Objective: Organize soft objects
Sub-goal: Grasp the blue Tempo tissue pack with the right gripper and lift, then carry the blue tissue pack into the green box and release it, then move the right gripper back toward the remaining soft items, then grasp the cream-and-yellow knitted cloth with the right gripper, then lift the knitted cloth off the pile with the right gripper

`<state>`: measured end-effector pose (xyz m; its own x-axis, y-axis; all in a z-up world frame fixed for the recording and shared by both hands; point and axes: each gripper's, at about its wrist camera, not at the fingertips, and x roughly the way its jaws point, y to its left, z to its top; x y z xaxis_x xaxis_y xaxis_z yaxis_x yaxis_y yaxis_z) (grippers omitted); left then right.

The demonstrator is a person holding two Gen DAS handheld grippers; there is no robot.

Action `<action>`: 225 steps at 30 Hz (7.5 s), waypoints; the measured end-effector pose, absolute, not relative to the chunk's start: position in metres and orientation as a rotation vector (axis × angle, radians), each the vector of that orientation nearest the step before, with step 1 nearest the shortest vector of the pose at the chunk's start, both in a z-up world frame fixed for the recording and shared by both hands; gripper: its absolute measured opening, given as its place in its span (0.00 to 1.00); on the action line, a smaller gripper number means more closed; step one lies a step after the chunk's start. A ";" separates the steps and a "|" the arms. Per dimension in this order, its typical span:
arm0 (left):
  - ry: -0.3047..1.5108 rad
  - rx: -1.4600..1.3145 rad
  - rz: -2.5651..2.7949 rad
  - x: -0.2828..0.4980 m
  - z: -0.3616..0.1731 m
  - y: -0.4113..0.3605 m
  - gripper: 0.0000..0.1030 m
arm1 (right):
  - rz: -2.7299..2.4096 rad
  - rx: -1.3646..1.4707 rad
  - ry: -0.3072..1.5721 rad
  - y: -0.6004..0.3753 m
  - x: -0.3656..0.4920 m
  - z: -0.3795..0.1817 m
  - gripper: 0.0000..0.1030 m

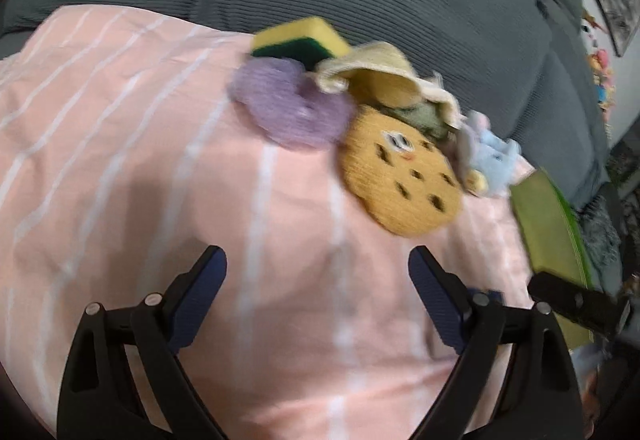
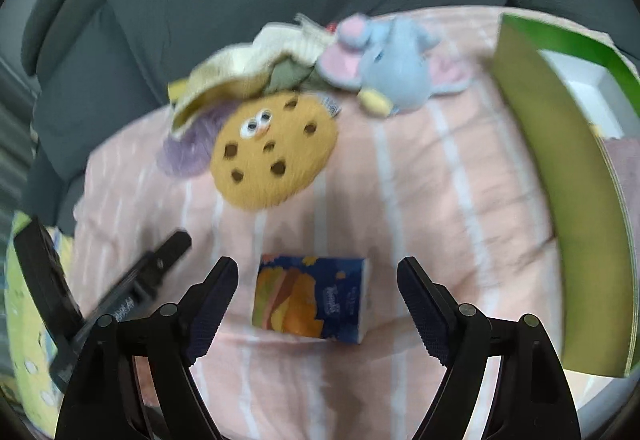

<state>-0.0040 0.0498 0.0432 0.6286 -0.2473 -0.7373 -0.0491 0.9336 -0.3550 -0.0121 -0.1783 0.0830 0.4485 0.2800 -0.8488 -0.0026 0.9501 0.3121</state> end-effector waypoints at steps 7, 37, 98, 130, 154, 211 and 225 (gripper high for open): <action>0.933 -0.422 -0.406 -0.020 0.049 0.015 0.61 | 0.154 0.466 1.126 -0.205 -0.013 0.069 0.39; 0.816 -0.233 -0.566 -0.054 0.138 -0.086 0.38 | 0.232 0.528 0.854 -0.245 -0.063 0.148 0.37; 1.123 -0.110 -0.834 -0.013 0.093 -0.303 0.37 | -0.141 0.735 0.844 -0.456 -0.082 0.093 0.37; 0.916 -0.106 -0.748 -0.046 0.137 -0.198 0.82 | -0.173 0.509 0.631 -0.385 -0.121 0.156 0.82; 0.835 -0.463 -0.098 0.002 0.057 0.048 0.83 | 0.199 0.271 0.791 -0.155 0.016 0.139 0.83; 0.918 -0.582 0.033 -0.001 0.045 0.095 0.83 | 0.406 0.218 1.241 -0.144 -0.014 0.096 0.18; 1.045 -0.472 -0.458 0.006 0.037 0.019 0.83 | 0.325 0.344 1.224 -0.160 0.045 0.041 0.25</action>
